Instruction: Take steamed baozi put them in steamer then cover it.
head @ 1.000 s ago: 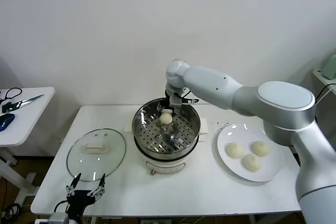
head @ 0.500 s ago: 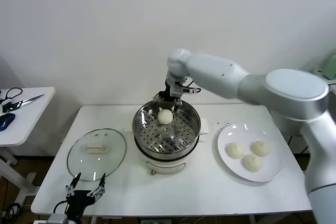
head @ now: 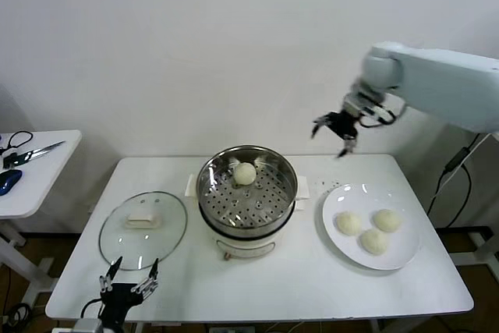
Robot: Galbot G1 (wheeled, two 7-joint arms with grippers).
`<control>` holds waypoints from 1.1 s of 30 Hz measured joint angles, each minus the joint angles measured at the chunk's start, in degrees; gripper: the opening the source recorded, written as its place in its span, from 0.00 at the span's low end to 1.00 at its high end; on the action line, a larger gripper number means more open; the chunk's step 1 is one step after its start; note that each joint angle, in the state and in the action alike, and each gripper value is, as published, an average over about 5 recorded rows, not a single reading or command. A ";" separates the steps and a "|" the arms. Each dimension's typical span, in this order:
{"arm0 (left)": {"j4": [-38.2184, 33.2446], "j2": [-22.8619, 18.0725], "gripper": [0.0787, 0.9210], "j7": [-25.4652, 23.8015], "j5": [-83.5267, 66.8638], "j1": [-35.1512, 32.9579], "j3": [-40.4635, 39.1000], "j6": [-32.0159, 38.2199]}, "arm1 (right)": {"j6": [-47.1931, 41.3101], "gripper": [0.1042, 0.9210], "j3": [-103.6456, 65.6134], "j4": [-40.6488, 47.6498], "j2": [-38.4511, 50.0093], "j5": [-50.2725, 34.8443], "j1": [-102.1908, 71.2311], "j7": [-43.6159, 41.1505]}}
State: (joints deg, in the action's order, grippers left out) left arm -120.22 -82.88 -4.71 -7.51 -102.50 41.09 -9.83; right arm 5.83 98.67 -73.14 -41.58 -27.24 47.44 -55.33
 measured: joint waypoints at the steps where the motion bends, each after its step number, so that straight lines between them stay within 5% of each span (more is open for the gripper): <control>1: 0.05 -0.02 0.88 -0.01 0.09 0.01 -0.07 0.00 | -2.30 0.88 0.04 -1.09 1.04 -0.25 -0.66 0.58; 13: 0.11 -0.08 0.88 -0.11 0.55 -0.31 -0.31 0.04 | -19.92 0.88 -3.78 -5.61 5.55 0.52 -12.06 5.87; 33: 0.72 -0.67 0.88 -0.13 1.46 -0.52 -0.37 0.65 | -25.47 0.88 -15.57 3.32 -0.33 3.62 -28.12 9.58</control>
State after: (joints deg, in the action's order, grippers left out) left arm -119.50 -83.55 -4.84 -6.06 -103.02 40.72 -9.18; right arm -19.63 83.10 -69.82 -41.91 -23.62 19.32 -45.75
